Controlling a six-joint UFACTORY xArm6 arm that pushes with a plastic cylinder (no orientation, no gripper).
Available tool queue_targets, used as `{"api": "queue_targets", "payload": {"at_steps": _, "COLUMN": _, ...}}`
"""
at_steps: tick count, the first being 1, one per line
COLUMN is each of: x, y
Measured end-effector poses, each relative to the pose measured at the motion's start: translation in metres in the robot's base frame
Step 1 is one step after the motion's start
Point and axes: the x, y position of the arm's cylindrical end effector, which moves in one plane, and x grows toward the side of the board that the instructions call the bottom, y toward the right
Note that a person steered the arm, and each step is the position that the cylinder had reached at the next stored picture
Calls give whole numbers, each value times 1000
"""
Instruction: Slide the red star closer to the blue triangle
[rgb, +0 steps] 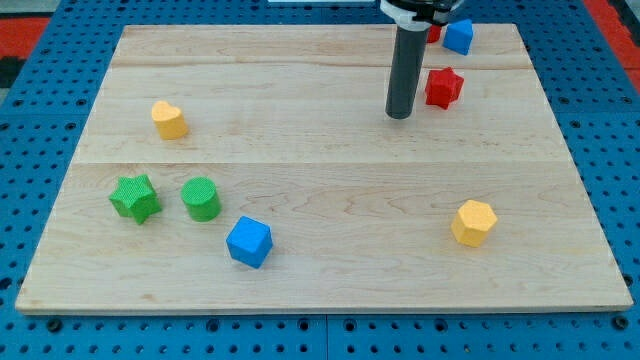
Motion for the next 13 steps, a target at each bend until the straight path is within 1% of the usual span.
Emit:
{"api": "queue_targets", "payload": {"at_steps": 2, "x": 0, "y": 28}}
{"api": "queue_targets", "payload": {"at_steps": 3, "x": -2, "y": 30}}
{"api": "queue_targets", "payload": {"at_steps": 7, "x": -29, "y": 55}}
{"api": "queue_targets", "payload": {"at_steps": 13, "x": -98, "y": 89}}
